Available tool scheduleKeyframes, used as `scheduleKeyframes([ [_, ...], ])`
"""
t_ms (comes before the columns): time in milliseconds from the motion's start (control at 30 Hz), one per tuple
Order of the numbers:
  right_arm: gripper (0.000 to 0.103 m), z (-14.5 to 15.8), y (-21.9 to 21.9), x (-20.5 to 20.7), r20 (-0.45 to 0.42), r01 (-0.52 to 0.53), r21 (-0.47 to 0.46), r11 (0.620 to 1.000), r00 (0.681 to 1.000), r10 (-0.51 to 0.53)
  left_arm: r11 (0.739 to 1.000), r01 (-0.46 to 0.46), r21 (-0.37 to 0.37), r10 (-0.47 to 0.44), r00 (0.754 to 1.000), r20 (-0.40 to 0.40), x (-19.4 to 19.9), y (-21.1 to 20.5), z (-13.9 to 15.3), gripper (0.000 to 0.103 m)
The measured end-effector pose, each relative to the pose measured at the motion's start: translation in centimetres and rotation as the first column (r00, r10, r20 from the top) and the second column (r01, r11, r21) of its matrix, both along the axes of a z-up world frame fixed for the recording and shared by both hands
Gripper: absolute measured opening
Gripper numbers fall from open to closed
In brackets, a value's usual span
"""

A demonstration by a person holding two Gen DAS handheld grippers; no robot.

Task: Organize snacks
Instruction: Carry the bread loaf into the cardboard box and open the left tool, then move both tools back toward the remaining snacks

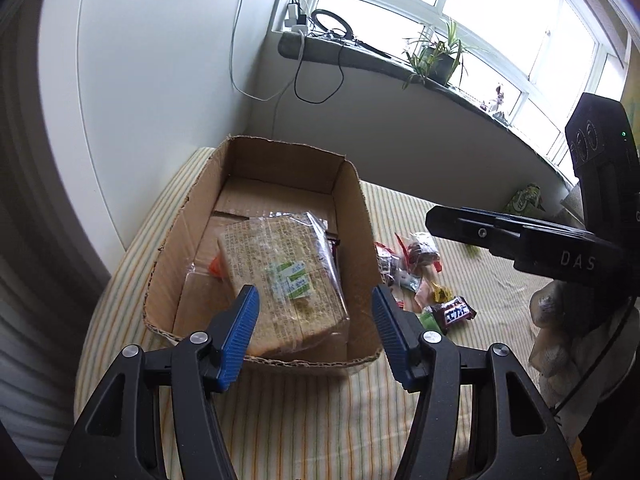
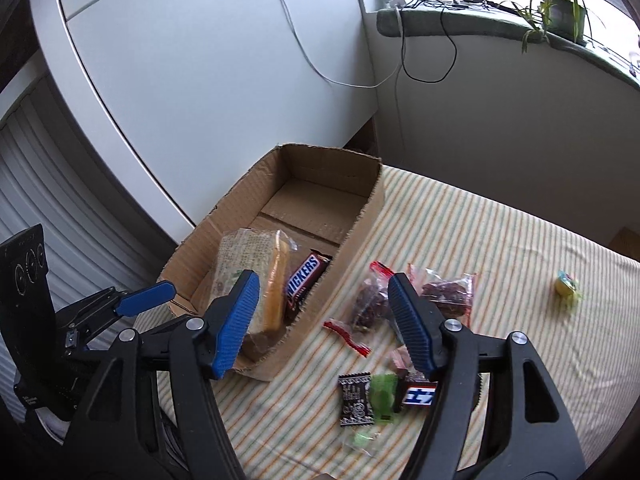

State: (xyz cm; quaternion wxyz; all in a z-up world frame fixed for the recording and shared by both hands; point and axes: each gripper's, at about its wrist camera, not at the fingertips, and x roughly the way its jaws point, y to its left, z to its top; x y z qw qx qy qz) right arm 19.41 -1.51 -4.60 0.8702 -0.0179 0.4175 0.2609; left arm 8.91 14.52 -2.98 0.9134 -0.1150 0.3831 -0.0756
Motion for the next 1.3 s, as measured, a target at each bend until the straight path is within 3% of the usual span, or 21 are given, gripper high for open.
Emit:
scheduleKeyframes([
  [367,0.070,-1.2,-8.5,-1.5,-0.011,0.072,-0.043,0.997,0.997,-0.072,0.995,0.101,0.000,-0.101,0.995,0.007,-2.7,-4.8,-0.1,0.058],
  [567,0.070,-2.7,-10.8,-2.1,-0.033,0.046,-0.086,0.995,0.998,-0.049,0.988,0.157,-0.003,-0.157,0.987,-0.017,-3.8,-7.5,-1.2,0.058],
  [933,0.069,-5.8,-9.6,-2.9,-0.069,-0.123,-0.160,0.979,0.991,0.113,0.979,0.196,-0.050,-0.201,0.973,-0.118,-3.1,-10.9,-4.8,0.058],
  [1100,0.050,-7.3,-8.7,-2.5,-0.089,-0.186,-0.195,0.963,0.981,0.172,0.981,0.188,-0.035,-0.191,0.973,-0.132,-1.9,-11.6,-5.5,0.050],
  [1300,0.047,-8.1,-7.1,-2.0,-0.072,-0.243,-0.241,0.939,0.970,0.233,0.983,0.178,-0.040,-0.182,0.972,-0.150,-0.7,-11.9,-6.3,0.046],
])
